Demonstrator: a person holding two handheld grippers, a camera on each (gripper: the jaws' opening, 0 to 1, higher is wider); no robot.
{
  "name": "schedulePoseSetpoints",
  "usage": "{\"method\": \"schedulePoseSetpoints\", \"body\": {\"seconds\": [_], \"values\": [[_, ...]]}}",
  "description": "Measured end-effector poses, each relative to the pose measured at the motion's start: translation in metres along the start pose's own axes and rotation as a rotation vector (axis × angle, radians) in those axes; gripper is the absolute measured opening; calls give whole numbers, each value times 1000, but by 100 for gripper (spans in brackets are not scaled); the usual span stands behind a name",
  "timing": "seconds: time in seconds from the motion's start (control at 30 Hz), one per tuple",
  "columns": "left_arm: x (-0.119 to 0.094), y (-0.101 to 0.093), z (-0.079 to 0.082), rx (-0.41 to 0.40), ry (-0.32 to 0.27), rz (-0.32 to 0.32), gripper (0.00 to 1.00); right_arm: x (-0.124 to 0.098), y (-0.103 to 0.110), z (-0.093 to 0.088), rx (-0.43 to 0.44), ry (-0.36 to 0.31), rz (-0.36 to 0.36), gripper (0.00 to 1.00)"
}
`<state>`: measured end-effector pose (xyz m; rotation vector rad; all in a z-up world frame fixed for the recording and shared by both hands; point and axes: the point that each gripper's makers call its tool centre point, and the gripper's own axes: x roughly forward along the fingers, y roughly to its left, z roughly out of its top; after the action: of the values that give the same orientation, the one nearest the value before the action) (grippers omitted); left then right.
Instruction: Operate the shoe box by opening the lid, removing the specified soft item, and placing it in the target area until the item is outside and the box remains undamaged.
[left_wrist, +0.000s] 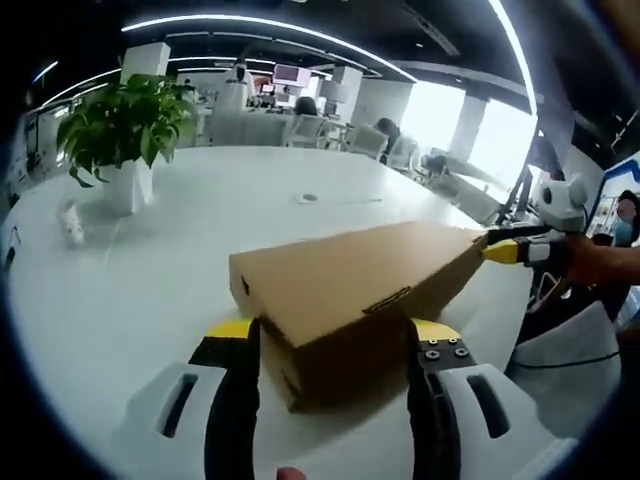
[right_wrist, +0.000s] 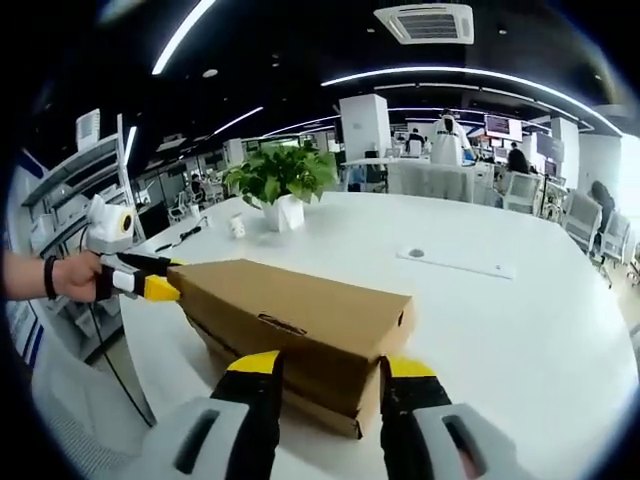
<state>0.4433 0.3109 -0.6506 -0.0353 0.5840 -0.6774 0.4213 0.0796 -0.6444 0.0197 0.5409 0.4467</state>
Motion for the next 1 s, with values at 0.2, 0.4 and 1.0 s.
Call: {"method": "schedulePoseSetpoints", "body": {"seconds": [0.2,0.4,1.0], "values": [[-2,1,6,21,-17,-6,57,0,-3,12,-2,-13,-5,34],[-4,0,10,68,-20,-14,55,0,-5,21,-6,-25,-16,34],[-1,25,10,237,36,98,45,3,-13,45,-20,-46,-29,33]]}}
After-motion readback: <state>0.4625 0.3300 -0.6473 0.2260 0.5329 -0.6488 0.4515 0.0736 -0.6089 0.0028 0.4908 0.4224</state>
